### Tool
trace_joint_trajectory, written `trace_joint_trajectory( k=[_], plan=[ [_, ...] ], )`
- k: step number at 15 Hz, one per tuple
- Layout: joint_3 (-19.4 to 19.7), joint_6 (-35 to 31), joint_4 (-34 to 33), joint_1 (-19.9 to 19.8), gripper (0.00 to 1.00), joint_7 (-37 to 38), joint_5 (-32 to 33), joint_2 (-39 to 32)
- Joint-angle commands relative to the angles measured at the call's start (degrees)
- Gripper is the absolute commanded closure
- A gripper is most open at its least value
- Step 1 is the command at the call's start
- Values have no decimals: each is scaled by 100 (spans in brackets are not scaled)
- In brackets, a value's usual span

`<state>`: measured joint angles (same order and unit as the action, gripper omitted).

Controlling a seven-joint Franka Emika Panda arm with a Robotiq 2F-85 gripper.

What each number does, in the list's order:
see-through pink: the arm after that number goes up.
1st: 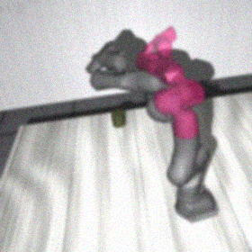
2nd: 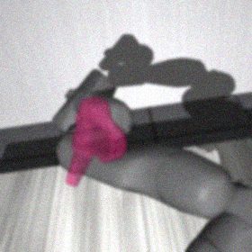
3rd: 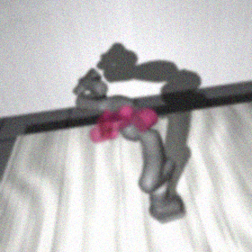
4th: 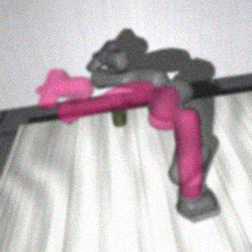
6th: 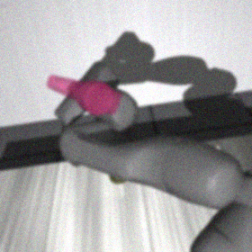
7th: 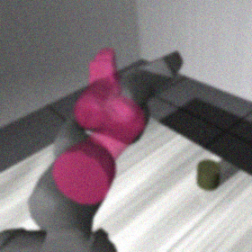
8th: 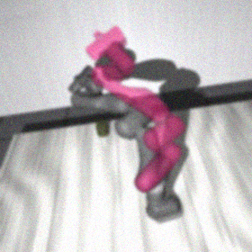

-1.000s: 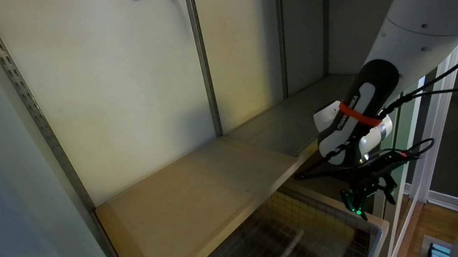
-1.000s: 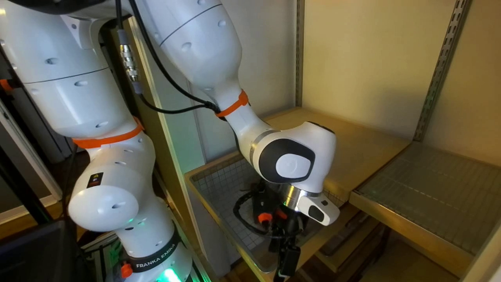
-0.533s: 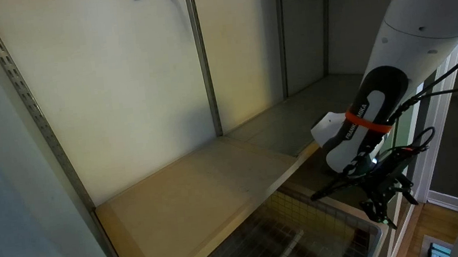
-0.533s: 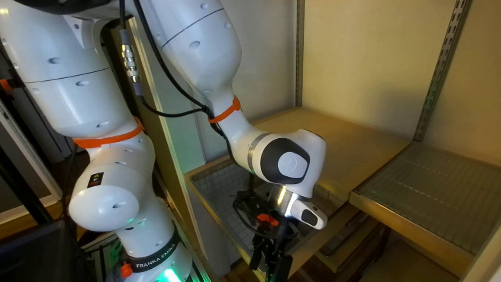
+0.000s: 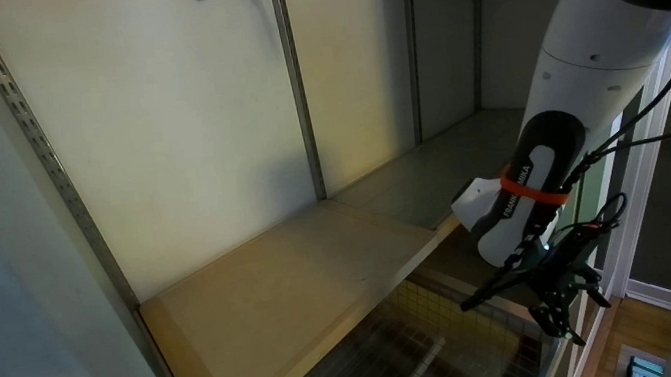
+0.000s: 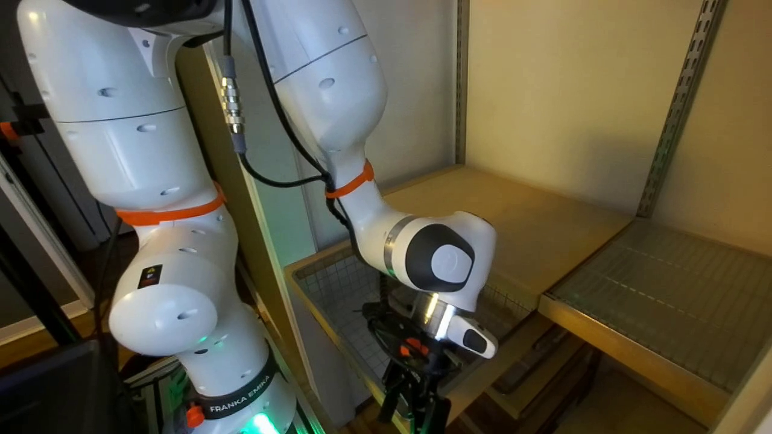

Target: Push the tray on the left forward

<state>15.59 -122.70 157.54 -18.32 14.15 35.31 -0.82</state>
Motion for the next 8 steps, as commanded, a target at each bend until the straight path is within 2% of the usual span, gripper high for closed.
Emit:
trace_joint_trajectory(
  k=[1, 6, 8],
  plan=[
    [34, -144, -8, 101, 0, -65, 106, -190],
    [39, -215, -16, 181, 0, -69, 141, -437],
    [52, -477, -16, 180, 0, -120, 81, -495]
  ],
)
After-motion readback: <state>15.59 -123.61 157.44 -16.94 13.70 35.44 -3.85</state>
